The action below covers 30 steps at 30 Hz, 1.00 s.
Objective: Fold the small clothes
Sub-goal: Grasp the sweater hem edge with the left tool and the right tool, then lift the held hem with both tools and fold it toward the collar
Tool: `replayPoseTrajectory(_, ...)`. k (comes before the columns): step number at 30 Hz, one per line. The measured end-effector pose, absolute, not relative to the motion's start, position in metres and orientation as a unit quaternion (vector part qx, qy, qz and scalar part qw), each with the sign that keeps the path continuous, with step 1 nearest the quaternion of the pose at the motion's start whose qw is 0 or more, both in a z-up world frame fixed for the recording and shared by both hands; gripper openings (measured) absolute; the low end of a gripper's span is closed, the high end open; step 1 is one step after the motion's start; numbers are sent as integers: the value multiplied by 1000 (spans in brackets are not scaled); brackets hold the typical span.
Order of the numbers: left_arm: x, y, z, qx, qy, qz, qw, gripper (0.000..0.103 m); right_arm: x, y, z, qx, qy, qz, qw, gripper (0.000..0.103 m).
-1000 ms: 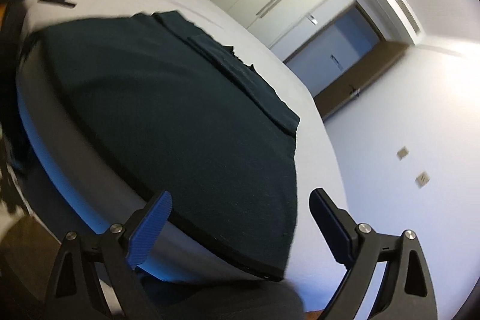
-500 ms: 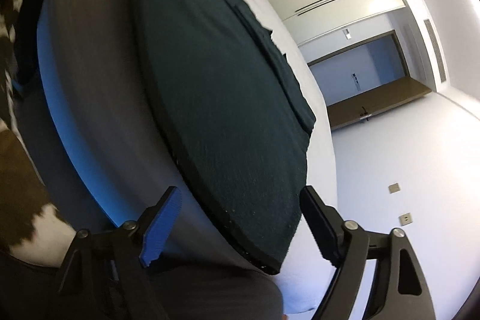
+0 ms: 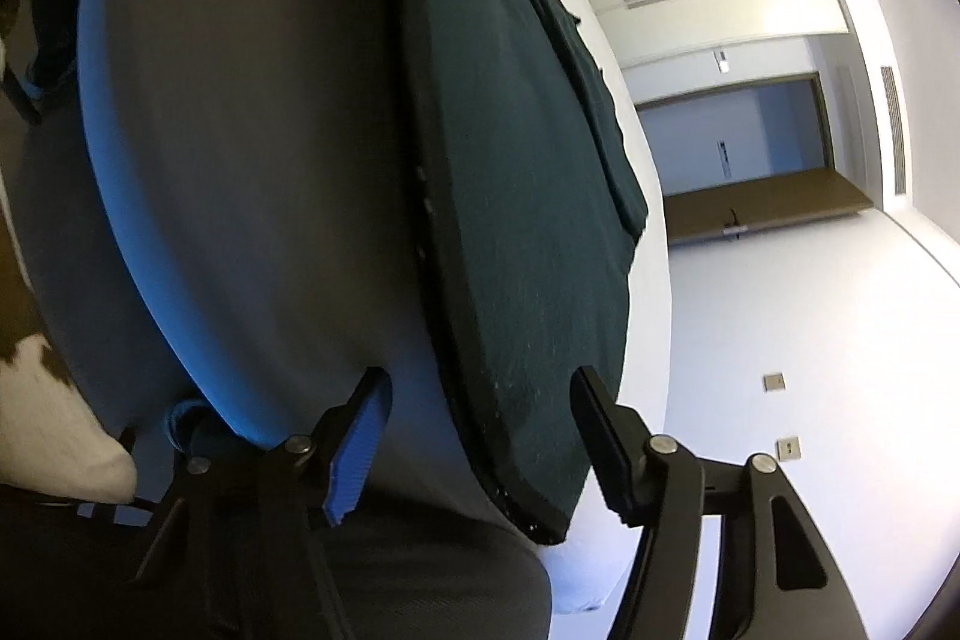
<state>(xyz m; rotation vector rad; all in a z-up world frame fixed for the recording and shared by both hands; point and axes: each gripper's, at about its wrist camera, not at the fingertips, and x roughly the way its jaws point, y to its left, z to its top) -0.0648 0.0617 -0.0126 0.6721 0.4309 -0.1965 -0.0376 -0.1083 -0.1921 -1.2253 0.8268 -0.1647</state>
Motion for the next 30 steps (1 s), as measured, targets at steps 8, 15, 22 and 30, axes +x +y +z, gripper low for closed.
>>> replayPoseTrajectory(8,-63,66,-19,324,214,-95,917,4,-32,-123,-184,-534,395,-106,740,19)
replayPoseTrajectory(15,-64,68,-27,324,216,-90,917,4,-31,-129,-147,-480,354,-130,792,5)
replayPoseTrajectory(22,-44,72,-14,309,204,-68,926,4,-8,-133,-105,-456,288,-164,826,5)
replayPoseTrajectory(30,23,78,23,277,189,-42,941,4,65,-136,-65,-448,245,-158,845,5)
